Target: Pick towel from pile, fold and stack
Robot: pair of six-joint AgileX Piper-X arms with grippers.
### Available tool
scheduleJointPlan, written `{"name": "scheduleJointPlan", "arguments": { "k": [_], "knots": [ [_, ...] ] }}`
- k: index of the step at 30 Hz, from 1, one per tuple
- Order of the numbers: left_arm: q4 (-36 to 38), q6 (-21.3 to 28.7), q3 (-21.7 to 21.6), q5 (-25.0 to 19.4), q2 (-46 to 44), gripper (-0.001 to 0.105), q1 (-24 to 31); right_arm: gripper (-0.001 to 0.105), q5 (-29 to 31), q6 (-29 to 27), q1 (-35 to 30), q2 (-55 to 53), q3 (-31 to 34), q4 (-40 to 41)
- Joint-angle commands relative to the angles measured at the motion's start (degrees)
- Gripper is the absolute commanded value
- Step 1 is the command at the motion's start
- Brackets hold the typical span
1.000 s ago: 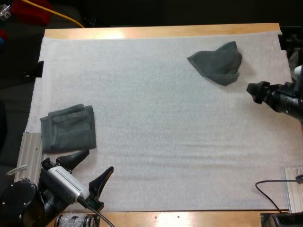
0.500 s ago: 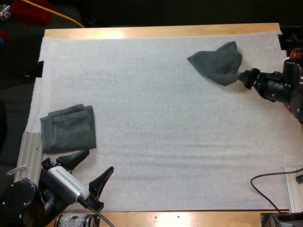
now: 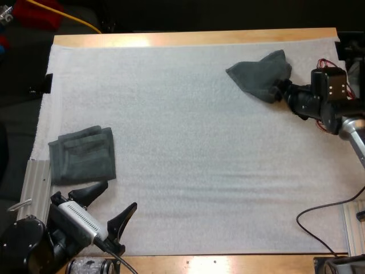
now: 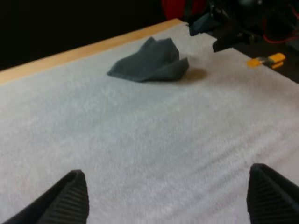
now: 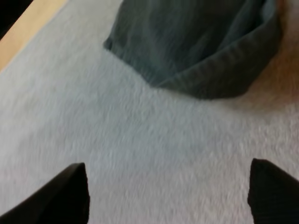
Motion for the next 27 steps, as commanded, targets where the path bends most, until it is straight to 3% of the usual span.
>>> {"name": "scheduleJointPlan", "arguments": {
  "k": [1, 12, 27],
  "knots": [
    [1.04, 0.04, -0.34, 0.58, 0.12, 0.069, -0.18, 0.069, 0.26, 1.12, 0.00, 0.57, -0.55, -1.43],
    [1.62, 0.04, -0.34, 0.58, 0.12, 0.069, -0.18, 0.069, 4.53, 5.68, 0.00, 8.78, -3.28, -5.54],
    [1.62, 0.04, -0.34, 0.58, 0.12, 0.069, -0.18, 0.069, 5.67, 14.52, 0.00, 19.77, -4.09, -15.93]
  ]
}}
